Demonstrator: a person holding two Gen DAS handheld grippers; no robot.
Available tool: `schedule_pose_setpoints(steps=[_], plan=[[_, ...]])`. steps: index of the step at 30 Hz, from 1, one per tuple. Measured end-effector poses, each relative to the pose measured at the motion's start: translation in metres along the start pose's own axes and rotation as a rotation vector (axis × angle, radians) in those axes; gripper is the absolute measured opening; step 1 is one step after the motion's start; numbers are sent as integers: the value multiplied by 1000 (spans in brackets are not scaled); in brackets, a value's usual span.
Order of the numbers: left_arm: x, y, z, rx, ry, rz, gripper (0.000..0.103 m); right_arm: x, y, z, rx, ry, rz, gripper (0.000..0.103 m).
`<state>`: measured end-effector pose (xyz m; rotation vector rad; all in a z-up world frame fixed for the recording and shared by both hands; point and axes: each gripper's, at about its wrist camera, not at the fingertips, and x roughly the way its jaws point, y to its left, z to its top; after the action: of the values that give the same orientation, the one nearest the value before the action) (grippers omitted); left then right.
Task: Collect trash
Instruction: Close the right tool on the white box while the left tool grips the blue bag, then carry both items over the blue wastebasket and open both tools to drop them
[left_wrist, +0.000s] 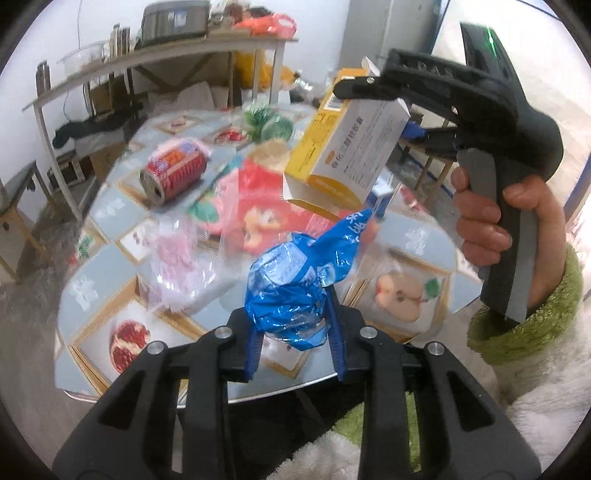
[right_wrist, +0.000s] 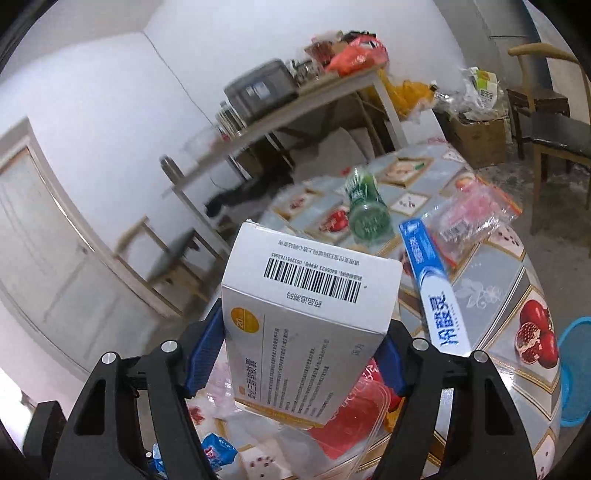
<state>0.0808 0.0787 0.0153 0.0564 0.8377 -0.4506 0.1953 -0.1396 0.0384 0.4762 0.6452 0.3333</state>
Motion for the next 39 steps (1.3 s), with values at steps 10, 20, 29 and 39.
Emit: schedule_pose_setpoints(steps=[10, 20, 29, 39], plan=[[3, -68, 69, 118, -28, -234, 28, -138, -63, 17, 95, -276, -96, 70], [142, -235, 145, 374, 230, -448, 28, -251, -221, -10, 338, -369, -552, 70], [270, -362, 132, 512, 476, -406, 29, -218, -380, -42, 579, -197, -673, 71], [346, -418, 117, 580, 469, -250, 83, -135, -509, -84, 720, 37, -788, 86]])
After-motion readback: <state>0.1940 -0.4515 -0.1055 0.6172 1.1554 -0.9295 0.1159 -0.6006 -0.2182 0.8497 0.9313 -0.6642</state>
